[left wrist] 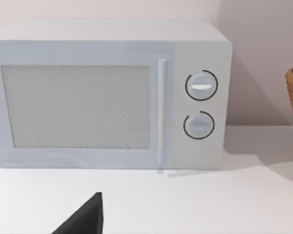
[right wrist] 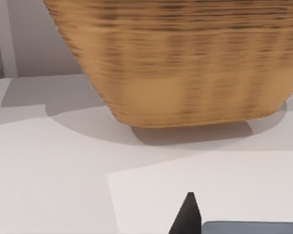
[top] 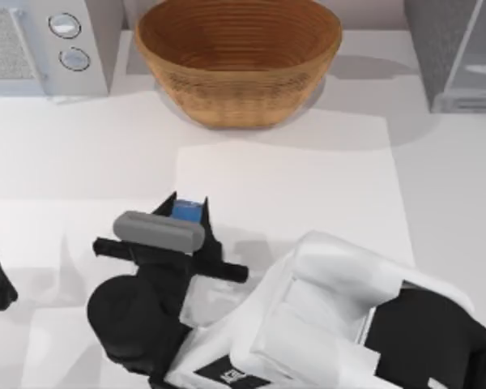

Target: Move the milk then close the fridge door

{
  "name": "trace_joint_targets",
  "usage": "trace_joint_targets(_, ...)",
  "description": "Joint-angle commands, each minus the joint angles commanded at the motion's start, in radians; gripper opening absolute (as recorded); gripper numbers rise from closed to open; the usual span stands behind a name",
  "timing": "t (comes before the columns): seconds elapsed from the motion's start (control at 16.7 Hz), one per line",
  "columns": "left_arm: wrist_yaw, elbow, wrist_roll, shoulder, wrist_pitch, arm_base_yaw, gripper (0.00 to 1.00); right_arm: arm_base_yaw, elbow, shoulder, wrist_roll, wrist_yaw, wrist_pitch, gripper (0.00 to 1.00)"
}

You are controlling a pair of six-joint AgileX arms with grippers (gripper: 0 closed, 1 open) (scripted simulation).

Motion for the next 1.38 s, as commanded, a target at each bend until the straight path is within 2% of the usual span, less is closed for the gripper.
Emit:
trace_joint_targets(1.14, 0.0, 0.0, 0.0, 0.0, 0.0, 0.0, 1.0, 0.002, -0.025, -0.09, 0.009, -0.002, -0.07, 0.0)
trace_joint_targets(1.38, 0.0, 0.0, 0.0, 0.0, 0.0, 0.0, 1.0, -0.094, -0.123, -0.188, 0.005, -0.1, -0.056, 0.0)
